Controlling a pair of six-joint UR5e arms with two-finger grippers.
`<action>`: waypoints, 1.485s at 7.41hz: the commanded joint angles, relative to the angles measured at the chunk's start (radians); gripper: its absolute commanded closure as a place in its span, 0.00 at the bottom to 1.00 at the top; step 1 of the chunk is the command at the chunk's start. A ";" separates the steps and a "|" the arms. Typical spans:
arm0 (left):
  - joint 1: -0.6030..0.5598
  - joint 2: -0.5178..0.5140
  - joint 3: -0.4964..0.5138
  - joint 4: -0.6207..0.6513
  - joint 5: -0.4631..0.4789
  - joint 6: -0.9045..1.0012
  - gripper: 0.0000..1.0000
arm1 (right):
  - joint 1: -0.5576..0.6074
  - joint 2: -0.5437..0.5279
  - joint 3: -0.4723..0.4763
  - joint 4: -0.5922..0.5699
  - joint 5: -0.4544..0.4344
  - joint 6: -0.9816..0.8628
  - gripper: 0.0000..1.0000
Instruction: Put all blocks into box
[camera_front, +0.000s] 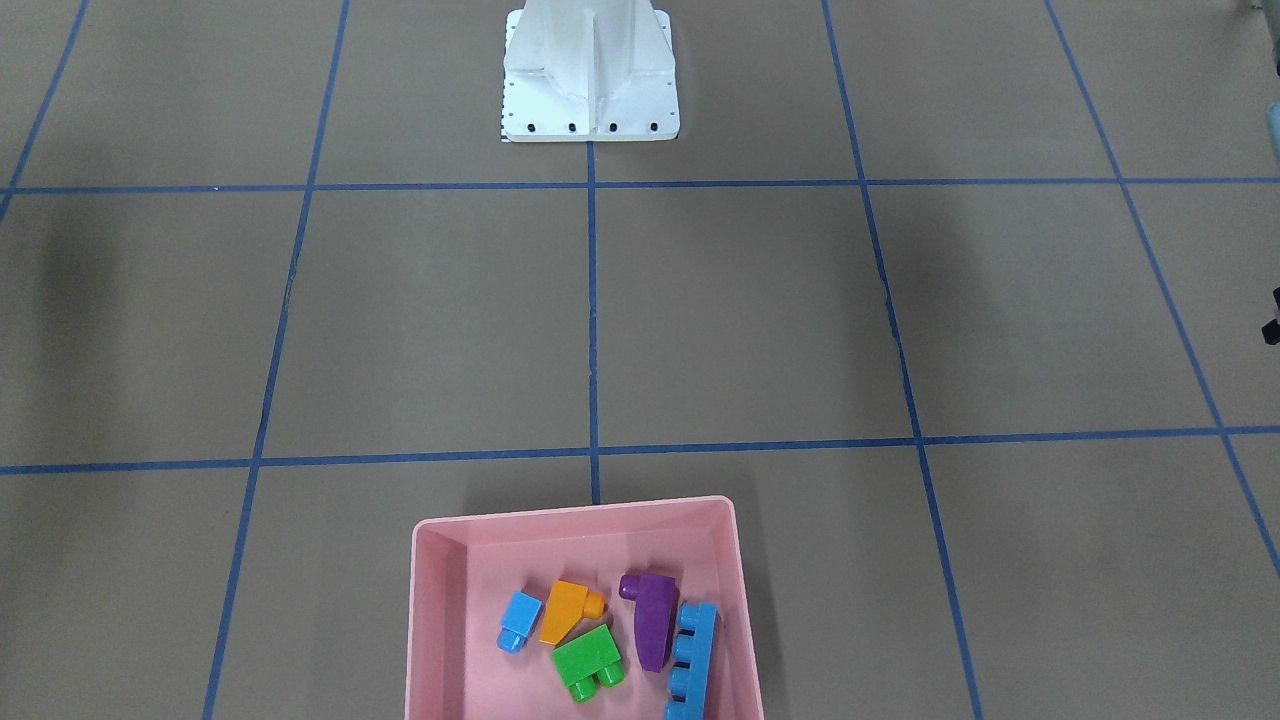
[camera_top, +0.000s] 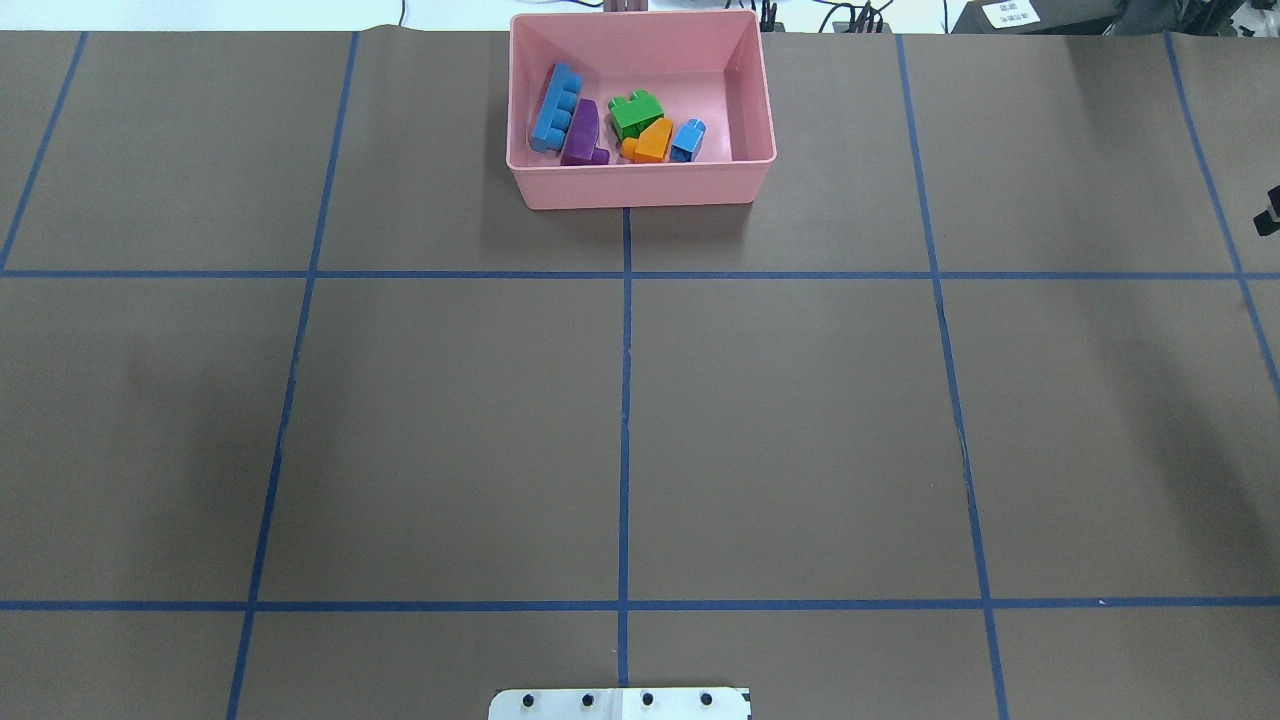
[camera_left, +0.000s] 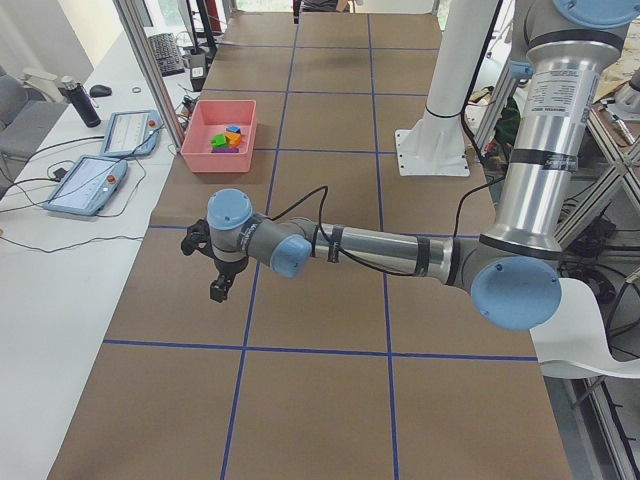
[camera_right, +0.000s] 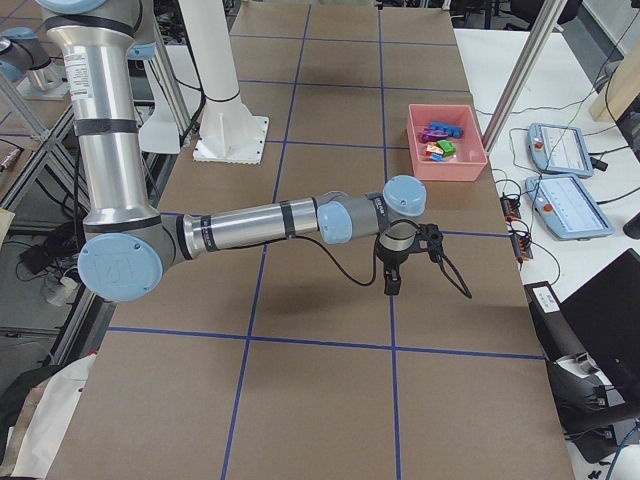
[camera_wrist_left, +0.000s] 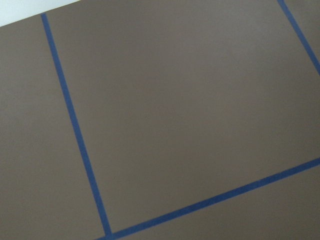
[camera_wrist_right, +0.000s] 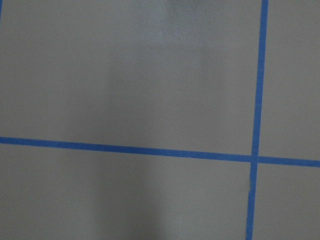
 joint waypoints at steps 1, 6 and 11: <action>-0.010 0.100 -0.100 0.150 -0.037 0.028 0.00 | 0.032 -0.024 0.009 -0.033 0.043 -0.035 0.00; -0.044 0.175 -0.141 0.188 -0.031 0.008 0.00 | 0.058 -0.084 0.037 -0.057 0.044 -0.148 0.00; -0.043 0.163 -0.157 0.173 -0.036 -0.001 0.00 | 0.098 -0.068 0.031 -0.179 0.036 -0.254 0.00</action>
